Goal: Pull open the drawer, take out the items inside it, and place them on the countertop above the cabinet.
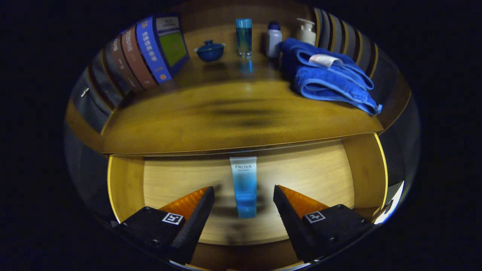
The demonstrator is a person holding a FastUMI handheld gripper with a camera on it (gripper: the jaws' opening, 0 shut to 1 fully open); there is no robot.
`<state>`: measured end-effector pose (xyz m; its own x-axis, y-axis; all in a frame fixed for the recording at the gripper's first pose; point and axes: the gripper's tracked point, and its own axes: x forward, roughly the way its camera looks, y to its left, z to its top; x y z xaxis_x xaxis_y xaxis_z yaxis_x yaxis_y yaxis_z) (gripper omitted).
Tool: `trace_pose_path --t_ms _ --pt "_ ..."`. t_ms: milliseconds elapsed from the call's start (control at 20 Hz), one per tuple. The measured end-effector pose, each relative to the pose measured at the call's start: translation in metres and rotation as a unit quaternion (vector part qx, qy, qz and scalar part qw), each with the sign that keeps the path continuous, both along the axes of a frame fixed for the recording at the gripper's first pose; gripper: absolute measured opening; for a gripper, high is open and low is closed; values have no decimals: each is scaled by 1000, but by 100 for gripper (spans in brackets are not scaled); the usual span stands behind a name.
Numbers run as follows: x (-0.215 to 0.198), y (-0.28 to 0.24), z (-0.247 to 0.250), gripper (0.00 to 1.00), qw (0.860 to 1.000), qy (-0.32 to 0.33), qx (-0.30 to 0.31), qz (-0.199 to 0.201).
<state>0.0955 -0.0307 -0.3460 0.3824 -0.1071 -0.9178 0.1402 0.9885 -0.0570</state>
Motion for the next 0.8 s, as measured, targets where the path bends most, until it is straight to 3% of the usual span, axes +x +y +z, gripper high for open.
trace_pose_path --t_ms 200,500,600,800 --pt "-5 -5 -27 99 998 58 -6 -2" --pt "1 -13 -49 96 995 97 7 -35" --pt "2 -11 -49 88 995 95 9 -31" --pt "-1 -12 -48 54 995 96 4 -9"
